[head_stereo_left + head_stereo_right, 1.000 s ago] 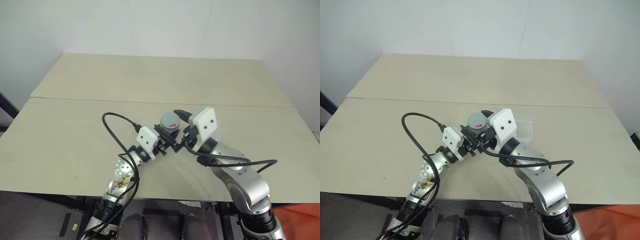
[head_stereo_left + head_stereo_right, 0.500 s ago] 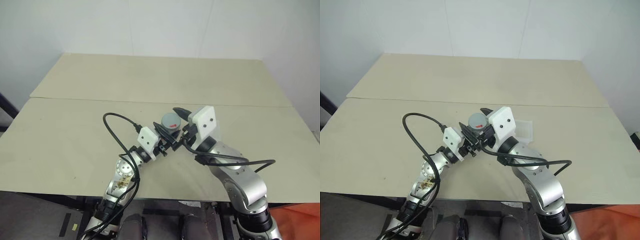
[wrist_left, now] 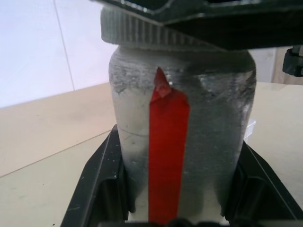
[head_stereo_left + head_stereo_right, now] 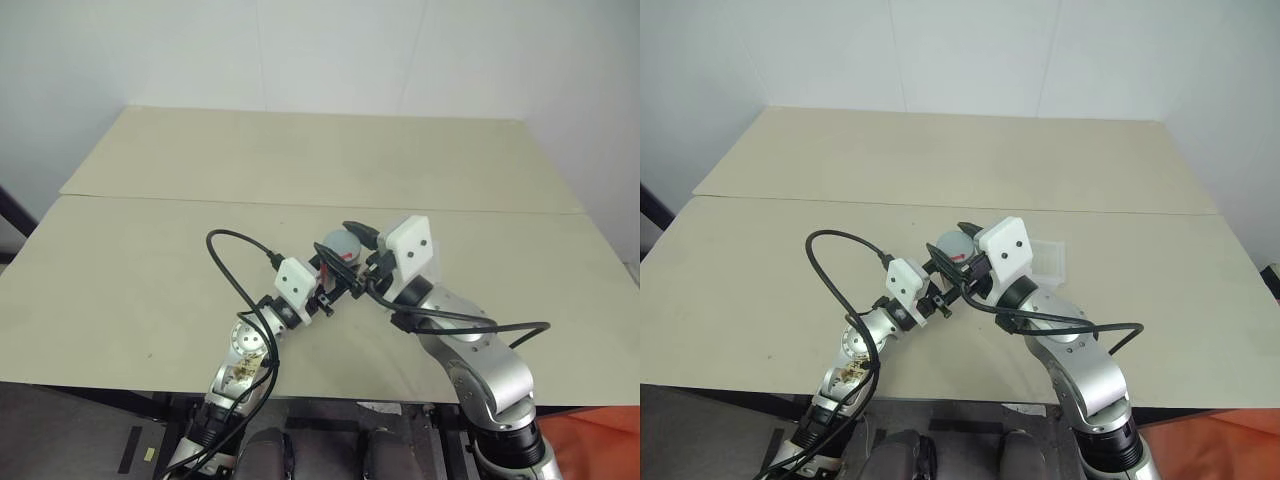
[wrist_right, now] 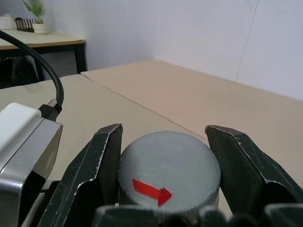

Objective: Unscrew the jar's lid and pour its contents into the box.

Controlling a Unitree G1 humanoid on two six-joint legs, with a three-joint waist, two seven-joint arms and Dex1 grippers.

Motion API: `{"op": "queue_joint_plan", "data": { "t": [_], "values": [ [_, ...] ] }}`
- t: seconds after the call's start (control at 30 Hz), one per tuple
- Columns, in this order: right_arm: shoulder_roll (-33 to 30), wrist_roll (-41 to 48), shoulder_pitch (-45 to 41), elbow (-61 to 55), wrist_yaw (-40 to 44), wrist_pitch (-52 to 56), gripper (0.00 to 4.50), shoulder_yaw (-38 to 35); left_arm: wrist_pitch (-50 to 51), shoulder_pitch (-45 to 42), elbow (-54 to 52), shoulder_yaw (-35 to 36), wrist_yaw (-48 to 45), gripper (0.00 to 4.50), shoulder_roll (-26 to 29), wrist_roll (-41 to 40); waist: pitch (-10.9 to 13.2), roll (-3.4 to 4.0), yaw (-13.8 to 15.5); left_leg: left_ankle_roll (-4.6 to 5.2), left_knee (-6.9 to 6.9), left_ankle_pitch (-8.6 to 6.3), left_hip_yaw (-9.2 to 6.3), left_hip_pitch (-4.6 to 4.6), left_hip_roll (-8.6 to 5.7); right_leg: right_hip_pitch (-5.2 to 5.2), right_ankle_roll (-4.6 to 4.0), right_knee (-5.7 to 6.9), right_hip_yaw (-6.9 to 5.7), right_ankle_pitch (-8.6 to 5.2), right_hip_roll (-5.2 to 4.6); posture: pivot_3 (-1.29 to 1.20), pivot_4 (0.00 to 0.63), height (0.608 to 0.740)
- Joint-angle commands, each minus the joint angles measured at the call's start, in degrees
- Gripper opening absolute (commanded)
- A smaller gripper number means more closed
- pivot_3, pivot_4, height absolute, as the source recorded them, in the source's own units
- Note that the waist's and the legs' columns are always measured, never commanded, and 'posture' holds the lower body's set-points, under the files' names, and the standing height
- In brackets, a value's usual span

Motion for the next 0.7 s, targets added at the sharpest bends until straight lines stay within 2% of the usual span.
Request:
{"op": "queue_joint_plan", "data": {
  "t": [0.03, 0.33, 0.5, 0.7],
  "values": [
    [-0.4, -0.5, -1.1, -0.7, 0.6, -0.8, 2.76, -1.1, -1.3, 0.2, -2.9, -0.8, -0.3, 1.99, 0.0, 0.4, 0.0, 0.00, 0.0, 0.00, 0.00, 0.00, 0.00, 0.00, 0.00, 0.00, 0.00, 0.00, 0.00, 0.00, 0.00, 0.00, 0.150, 0.740],
    [-6.3, 11.2, -2.6, 0.8, 15.3, -2.5, 2.76, -7.8, -1.6, 0.3, -3.6, -0.9, -5.7, 1.99, 1.7, -3.3, 0.0, 0.00, 0.0, 0.03, 0.00, -0.02, 0.00, 0.00, 0.00, 0.02, 0.00, -0.02, 0.00, 0.00, 0.00, 0.00, 0.150, 0.740],
    [-13.1, 16.0, -5.9, 6.6, 30.3, -4.6, 2.76, -9.1, -1.5, 0.8, -4.7, -1.1, -9.6, 1.99, 2.4, -5.8, 0.0, 0.00, 0.0, 0.05, 0.00, -0.03, -0.01, 0.04, 0.00, 0.04, 0.00, -0.01, 0.00, 0.00, 0.00, 0.00, 0.150, 0.740],
    [-16.8, 19.6, -11.4, 15.7, 46.4, -7.9, 2.76, -8.2, -1.2, 0.8, -5.7, -1.5, -12.6, 1.99, 2.5, -7.8, 0.0, 0.00, 0.0, 0.07, 0.01, -0.04, -0.01, 0.03, 0.00, 0.03, 0.00, -0.02, 0.02, 0.00, 0.00, 0.00, 0.150, 0.740]
  ]
}}
